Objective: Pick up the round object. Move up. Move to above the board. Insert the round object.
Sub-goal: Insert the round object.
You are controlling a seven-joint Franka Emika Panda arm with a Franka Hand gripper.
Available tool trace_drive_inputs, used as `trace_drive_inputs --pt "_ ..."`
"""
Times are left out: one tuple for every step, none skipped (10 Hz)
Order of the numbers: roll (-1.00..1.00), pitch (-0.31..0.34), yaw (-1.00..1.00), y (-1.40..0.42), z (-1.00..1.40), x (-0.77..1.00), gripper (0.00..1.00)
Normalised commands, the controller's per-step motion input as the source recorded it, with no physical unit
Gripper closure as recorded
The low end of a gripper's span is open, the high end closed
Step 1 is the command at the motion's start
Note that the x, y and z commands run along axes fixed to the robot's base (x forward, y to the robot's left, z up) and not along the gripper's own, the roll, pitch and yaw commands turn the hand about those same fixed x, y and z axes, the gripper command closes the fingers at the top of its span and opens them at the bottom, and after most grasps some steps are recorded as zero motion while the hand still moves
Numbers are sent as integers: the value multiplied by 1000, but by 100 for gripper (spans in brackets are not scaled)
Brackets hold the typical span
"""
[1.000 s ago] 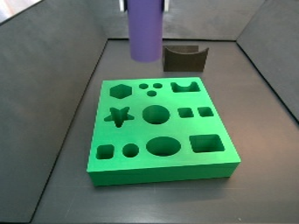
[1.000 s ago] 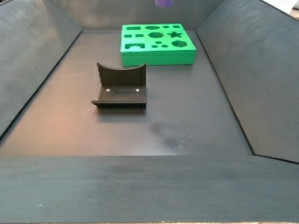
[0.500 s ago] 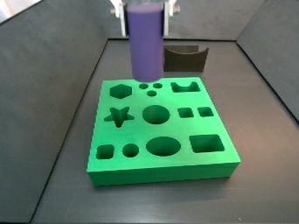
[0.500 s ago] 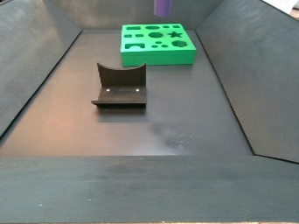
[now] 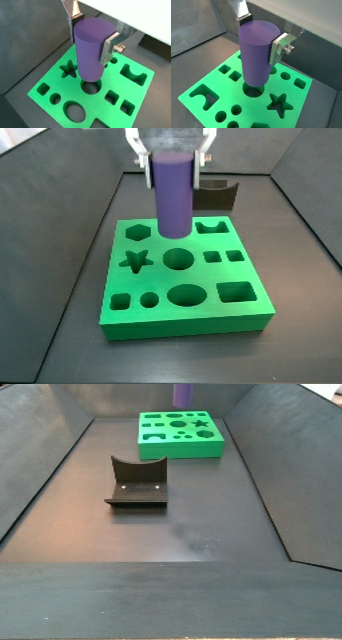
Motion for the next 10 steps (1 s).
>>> trace_drive_inputs --pt "226 -39 63 -91 -397 249 100" --pt "284 -9 46 -89 -440 223 100" --pt "300 0 20 -103 -457 151 100" --pt "247 0 0 -114 -437 103 100" --pt "199 0 0 -111 -391 71 100" --pt "171 0 0 -86 -349 23 100" --pt "183 0 0 -54 -354 0 100" --pt "180 0 0 -29 -357 0 100" --pt "149 0 0 -11 -326 0 100" --pt "101 0 0 -17 -277 0 100"
